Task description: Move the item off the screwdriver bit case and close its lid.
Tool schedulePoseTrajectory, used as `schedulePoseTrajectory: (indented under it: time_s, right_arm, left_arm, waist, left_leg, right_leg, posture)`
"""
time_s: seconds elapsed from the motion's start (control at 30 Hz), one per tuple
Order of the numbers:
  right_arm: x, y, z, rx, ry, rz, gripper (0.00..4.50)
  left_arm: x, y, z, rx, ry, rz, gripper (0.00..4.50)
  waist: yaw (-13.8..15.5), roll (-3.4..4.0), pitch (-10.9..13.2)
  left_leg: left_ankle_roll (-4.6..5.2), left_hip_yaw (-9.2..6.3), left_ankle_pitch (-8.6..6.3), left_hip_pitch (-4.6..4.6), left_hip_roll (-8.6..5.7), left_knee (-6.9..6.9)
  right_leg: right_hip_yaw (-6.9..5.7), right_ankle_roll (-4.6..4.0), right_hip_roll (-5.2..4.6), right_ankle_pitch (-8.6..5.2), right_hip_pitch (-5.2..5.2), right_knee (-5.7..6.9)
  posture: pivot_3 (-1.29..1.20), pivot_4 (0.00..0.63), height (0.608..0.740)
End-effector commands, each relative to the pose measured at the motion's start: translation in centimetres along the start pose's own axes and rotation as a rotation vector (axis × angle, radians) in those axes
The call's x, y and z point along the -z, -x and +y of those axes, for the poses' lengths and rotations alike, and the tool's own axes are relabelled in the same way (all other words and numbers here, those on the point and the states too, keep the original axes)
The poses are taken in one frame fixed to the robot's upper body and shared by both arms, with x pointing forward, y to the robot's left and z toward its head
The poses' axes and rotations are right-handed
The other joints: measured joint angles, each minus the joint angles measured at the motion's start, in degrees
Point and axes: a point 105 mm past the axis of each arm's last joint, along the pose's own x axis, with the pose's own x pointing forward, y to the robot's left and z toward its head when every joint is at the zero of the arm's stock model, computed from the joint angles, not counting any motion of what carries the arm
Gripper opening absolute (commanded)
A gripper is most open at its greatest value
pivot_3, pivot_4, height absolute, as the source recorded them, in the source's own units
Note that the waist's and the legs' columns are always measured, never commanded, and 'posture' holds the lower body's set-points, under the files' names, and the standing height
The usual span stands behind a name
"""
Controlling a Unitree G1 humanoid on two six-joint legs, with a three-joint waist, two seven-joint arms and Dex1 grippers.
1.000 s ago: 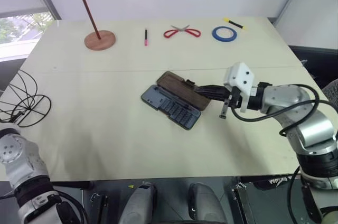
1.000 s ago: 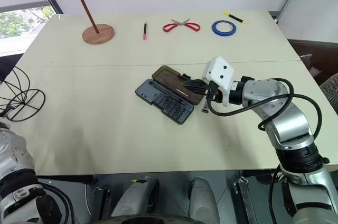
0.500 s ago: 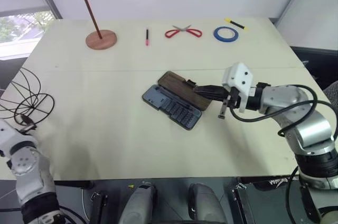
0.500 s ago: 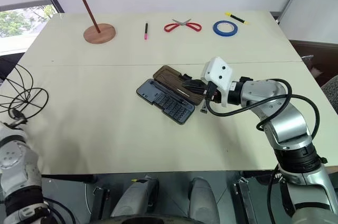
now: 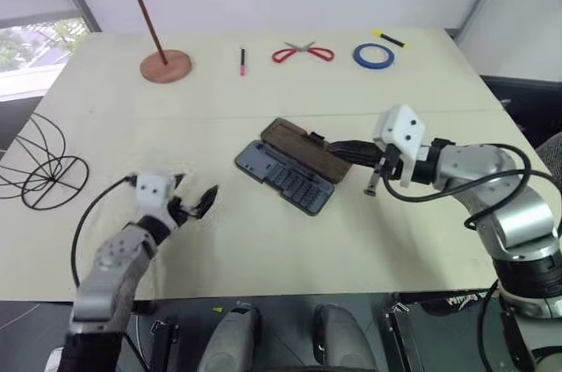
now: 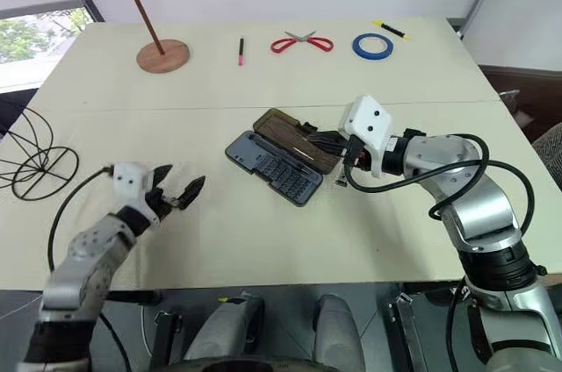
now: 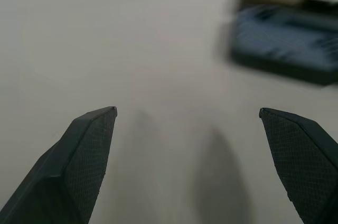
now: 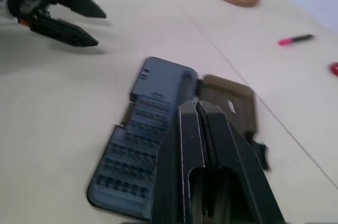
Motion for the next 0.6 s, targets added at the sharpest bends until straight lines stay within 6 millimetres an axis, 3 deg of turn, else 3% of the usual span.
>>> schedulePoseTrajectory:
  time_s: [0.03, 0.1, 0.2, 0.43, 0.6]
  right_arm:
    - [0.1, 0.6, -1.4, 0.09, 0.038, 0.016, 0.0]
    - [1.1, 0.7, -1.3, 0.11, 0.036, 0.056, 0.0]
    - [2.0, 1.0, -0.9, 0.115, 0.034, 0.092, 0.81]
    - [3.0, 1.0, -0.7, 0.129, 0.027, 0.124, 4.44]
    - [3.7, -0.6, -3.3, 0.21, -0.097, 0.132, 4.44]
  left_arm:
    - [-2.3, -1.5, 0.1, 0.139, -0.075, -0.008, 4.49]
    - [-3.1, -2.1, 0.6, 0.181, -0.12, -0.001, 4.49]
    - [-3.8, -2.6, 0.8, 0.223, -0.145, -0.001, 4.5]
    - [-5.0, -3.3, 0.0, 0.311, -0.195, -0.001, 4.5]
    - [-5.7, -4.4, -0.7, 0.388, -0.199, -0.006, 4.5]
  waist:
    - [0.1, 0.0, 0.0]
    - [0.0, 0.0, 0.0]
    - [-0.1, 0.0, 0.0]
    - [0.0, 0.01, 0.0]
    - [-0.3, 0.01, 0.0]
  left_leg:
    - [0.0, 0.0, 0.0, 0.0, 0.01, 0.0]
    - [0.0, 0.01, 0.0, 0.0, 0.01, 0.0]
    - [0.0, 0.01, 0.0, 0.0, 0.01, 0.0]
    - [0.01, -0.01, 0.0, -0.01, 0.02, 0.01]
    - [0.0, 0.0, 0.0, 0.01, 0.02, 0.01]
  right_leg:
    - [0.0, 0.0, 0.05, 0.0, 0.0, 0.0]
    - [0.01, -0.01, 0.07, 0.01, 0.0, 0.0]
    - [0.03, -0.01, 0.06, 0.01, 0.0, -0.04]
    - [0.03, 0.0, 0.06, 0.01, 0.01, -0.04]
    - [0.04, 0.0, 0.07, 0.01, 0.01, -0.03]
  posture:
    - [0.0, 0.15, 0.74]
    - [0.0, 0.15, 0.74]
    - [0.0, 0.15, 0.74]
    - [0.0, 0.15, 0.74]
    - [0.0, 0.15, 0.74]
